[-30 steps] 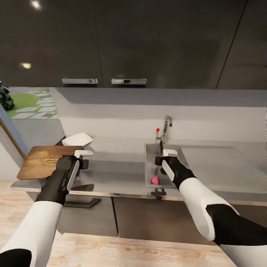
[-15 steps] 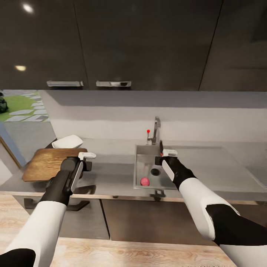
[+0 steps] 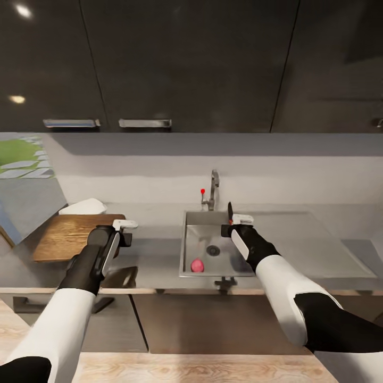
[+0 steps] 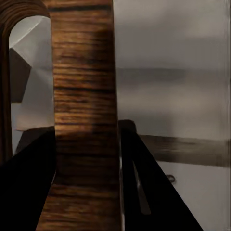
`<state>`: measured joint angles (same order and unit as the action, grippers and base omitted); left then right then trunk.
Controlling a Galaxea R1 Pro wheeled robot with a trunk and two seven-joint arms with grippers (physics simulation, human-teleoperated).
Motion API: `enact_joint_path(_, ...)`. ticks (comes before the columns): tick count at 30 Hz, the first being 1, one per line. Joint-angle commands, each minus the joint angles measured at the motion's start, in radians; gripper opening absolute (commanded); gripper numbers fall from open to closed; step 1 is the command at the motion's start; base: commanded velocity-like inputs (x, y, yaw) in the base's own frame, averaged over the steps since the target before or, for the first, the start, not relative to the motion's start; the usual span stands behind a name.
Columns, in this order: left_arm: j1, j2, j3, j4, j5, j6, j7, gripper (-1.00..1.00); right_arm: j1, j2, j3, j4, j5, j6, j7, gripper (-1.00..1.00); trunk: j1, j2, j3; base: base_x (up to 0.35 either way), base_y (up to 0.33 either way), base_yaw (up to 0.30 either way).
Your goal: In the kitchen, take the Vidalia onion out of the sink, dice it on the chopping board with the paring knife, put the diced onion into the bowl on the countertop, then place both the paring knife and the chopping board into the sink.
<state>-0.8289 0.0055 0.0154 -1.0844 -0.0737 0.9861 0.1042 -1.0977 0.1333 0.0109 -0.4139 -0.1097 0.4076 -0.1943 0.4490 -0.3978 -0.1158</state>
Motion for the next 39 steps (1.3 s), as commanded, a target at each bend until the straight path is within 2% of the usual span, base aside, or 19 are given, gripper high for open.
enact_joint_path(1, -0.001, 0.0, 0.0, 0.001, -0.009, 0.005, -0.004, -1.0, -0.001, 0.0, 0.001, -0.001, -0.01, 0.003, -0.007, -1.0, 0.001, -0.002, -0.002, 0.222, -0.227, 0.0)
enact_joint_path(16, -0.001, -0.008, -0.002, 0.031, -0.008, 0.003, -0.004, -1.0, -0.001, 0.002, 0.003, 0.006, -0.01, 0.002, -0.005, -1.0, 0.001, -0.002, -0.002, 0.113, -0.15, 0.0)
enact_joint_path(21, -0.001, -0.033, -0.003, 0.064, -0.008, -0.01, -0.004, -1.0, -0.001, 0.003, 0.003, 0.006, -0.01, 0.003, -0.005, -1.0, 0.001, -0.002, -0.002, 0.154, -0.219, 0.0)
enact_joint_path(23, -0.001, -0.039, -0.003, 0.104, -0.008, -0.053, -0.004, -1.0, -0.001, 0.004, 0.003, 0.007, -0.01, 0.004, -0.005, -1.0, 0.001, -0.002, -0.002, 0.124, -0.146, 0.0)
enact_joint_path(26, -0.001, -0.041, -0.003, 0.166, -0.006, -0.116, -0.004, -1.0, -0.001, 0.02, 0.003, 0.007, -0.009, 0.004, -0.005, -1.0, 0.001, -0.002, -0.002, 0.037, -0.041, 0.0)
enact_joint_path(30, -0.001, -0.041, -0.002, 0.195, -0.005, -0.128, -0.004, -1.0, -0.001, 0.023, 0.003, 0.007, -0.008, 0.003, -0.005, -1.0, 0.001, -0.002, -0.002, 0.002, -0.002, 0.0)
enact_joint_path(33, -0.001, -0.043, -0.002, 0.243, -0.003, -0.189, -0.004, -1.0, -0.001, 0.023, 0.003, 0.007, -0.008, 0.003, -0.006, -1.0, 0.001, -0.002, -0.002, 0.0, 0.0, 0.0)
enact_joint_path(37, -0.001, -0.063, 0.0, 0.26, -0.002, -0.198, -0.004, -1.0, -0.001, 0.023, 0.003, 0.007, -0.008, 0.004, -0.006, -1.0, 0.001, -0.002, -0.002, 0.0, 0.0, 0.0)
enact_joint_path(39, -0.001, -0.072, 0.0, 0.27, -0.002, -0.225, -0.004, -1.0, -0.001, 0.023, 0.003, 0.007, -0.008, 0.003, -0.006, -1.0, 0.001, -0.002, -0.002, 0.0, 0.0, 0.0)
